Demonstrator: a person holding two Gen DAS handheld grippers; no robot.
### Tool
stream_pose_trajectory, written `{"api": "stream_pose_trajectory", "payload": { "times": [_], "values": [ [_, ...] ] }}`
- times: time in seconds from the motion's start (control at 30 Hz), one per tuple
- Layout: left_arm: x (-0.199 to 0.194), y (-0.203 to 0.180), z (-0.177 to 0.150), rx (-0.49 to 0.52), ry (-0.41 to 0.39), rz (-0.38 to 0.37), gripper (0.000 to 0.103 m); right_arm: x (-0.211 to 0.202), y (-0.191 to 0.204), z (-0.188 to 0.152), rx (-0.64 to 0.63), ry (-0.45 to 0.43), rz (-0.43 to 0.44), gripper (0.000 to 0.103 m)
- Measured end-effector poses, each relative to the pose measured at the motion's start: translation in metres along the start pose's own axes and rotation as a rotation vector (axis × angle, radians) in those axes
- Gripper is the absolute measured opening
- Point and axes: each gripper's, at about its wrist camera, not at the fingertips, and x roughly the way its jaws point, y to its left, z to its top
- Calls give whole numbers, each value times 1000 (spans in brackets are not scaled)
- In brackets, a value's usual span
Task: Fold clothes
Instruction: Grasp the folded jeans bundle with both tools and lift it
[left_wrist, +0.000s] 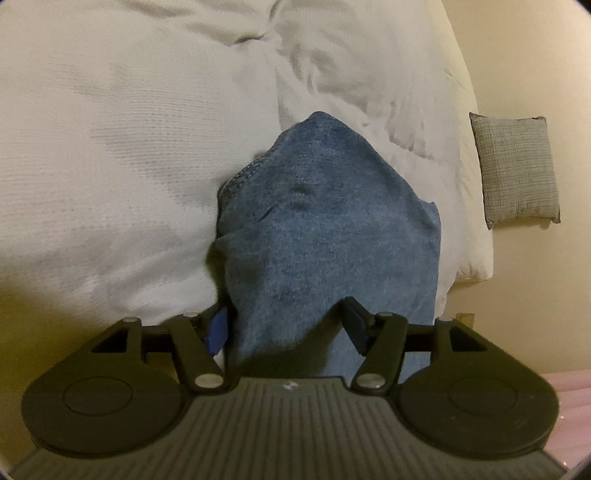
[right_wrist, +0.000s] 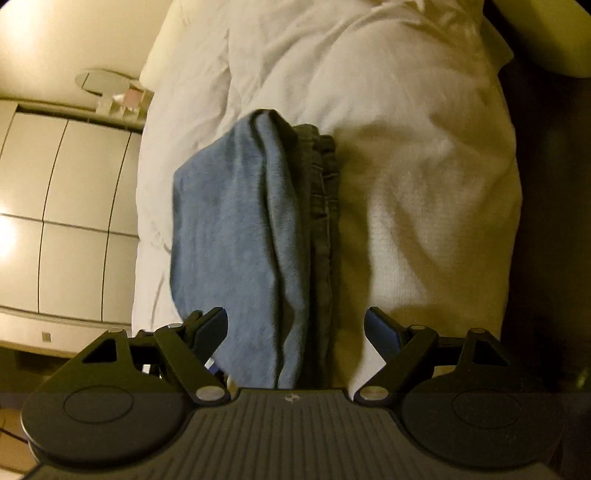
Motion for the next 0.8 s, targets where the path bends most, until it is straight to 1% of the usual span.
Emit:
{"api": "stream_pose_trajectory", "payload": {
  "times": [0.03,0.17,0.23,0.27,0.3,0.33,0.37,0.43,0.47,0.5,0.53,0.6,0.67,0.73,0.77,0.8],
  "values": [
    [2,-3,1,17,2,2,62,4,-1,2,-1,-4,10,84],
    [9,-15,3,98,8,15,63,21,-4,10,-5,-19,51,84],
    [5,-14,2,108,4,-3,61,30,-6,15,-8,-27,71,84],
    [2,-13,1,104,0,-15,57,34,-6,17,-9,-30,81,84],
    [-2,-10,1,99,-2,-25,54,39,-7,19,-10,-34,91,82],
    [-4,-9,2,92,-1,-32,53,43,-8,21,-11,-38,102,76],
    [-4,-10,4,97,-4,-36,53,47,-9,23,-12,-42,112,65],
    [-4,-15,8,126,-19,-43,53,56,-10,27,-14,-49,132,65],
    [-4,-17,9,148,-29,-45,52,60,-11,29,-16,-51,137,63],
    [1,-17,12,156,-25,-28,53,65,-12,32,-18,-42,125,62],
    [8,-13,15,144,-14,-11,53,71,-15,35,-5,-31,123,62],
    [19,-2,19,117,-7,-23,55,82,-16,41,10,-30,136,65],
    [27,-1,23,103,-14,-38,57,93,-15,49,17,-43,161,69],
    [34,-11,24,128,-31,-18,58,104,-10,56,15,-58,169,59],
    [35,-15,23,141,-45,-6,57,106,-7,58,7,-62,170,50],
    [30,-17,23,137,-50,-14,53,104,-2,60,-7,-63,175,42]
  ]
}}
